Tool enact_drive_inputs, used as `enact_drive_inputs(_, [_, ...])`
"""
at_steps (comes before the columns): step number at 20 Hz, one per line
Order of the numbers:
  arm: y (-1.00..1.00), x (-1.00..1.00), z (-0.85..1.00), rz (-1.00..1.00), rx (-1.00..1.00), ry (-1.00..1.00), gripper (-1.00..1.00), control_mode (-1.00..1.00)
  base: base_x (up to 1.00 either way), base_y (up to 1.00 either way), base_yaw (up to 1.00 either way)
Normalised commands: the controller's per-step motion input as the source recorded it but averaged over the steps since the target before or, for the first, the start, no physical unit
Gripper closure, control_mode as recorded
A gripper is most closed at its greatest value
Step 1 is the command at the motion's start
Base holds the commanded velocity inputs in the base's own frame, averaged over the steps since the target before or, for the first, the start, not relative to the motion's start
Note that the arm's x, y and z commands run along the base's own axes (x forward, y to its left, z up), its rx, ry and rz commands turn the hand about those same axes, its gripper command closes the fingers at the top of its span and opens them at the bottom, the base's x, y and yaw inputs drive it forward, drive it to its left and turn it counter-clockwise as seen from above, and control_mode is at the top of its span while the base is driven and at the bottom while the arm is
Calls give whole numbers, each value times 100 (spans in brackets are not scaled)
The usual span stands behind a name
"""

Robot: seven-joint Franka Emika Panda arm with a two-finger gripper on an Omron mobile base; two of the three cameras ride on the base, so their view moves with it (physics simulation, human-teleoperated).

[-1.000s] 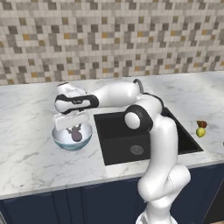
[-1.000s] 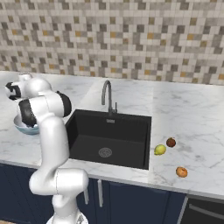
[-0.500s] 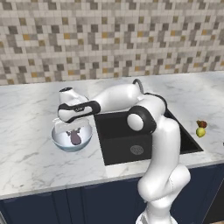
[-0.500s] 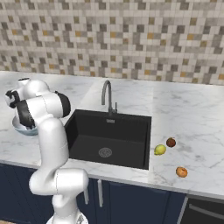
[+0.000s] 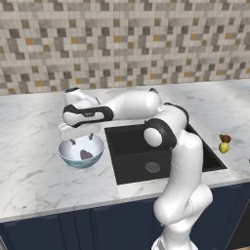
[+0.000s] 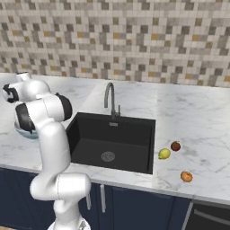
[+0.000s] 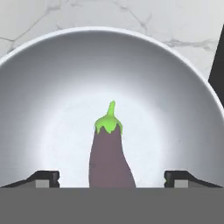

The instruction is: There is a mixed pile of frozen fruits and vegetables on the counter. Locate all the frozen vegetables and place the items in a bowl on the counter. Take all the frozen fruits and defrost them in a running sink.

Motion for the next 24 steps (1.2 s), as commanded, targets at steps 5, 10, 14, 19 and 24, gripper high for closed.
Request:
enact_drive_inputs(5, [-63,-26,54,-7,0,-1,-100,-100,0,0,0])
enact_drive_inputs(10, [-82,-46,23,-3,2,-10,-100,-100,0,0,0])
enact_drive_inputs(14, [-93,-55,2,1,4,-14,-100,-100,0,0,0])
enact_drive_inputs(19, [-100,-24,-4,1,10,-5,-100,-100,0,0,0])
enact_drive_inputs(24, [-79,5,-11,6,2,1,-100,-100,0,0,0])
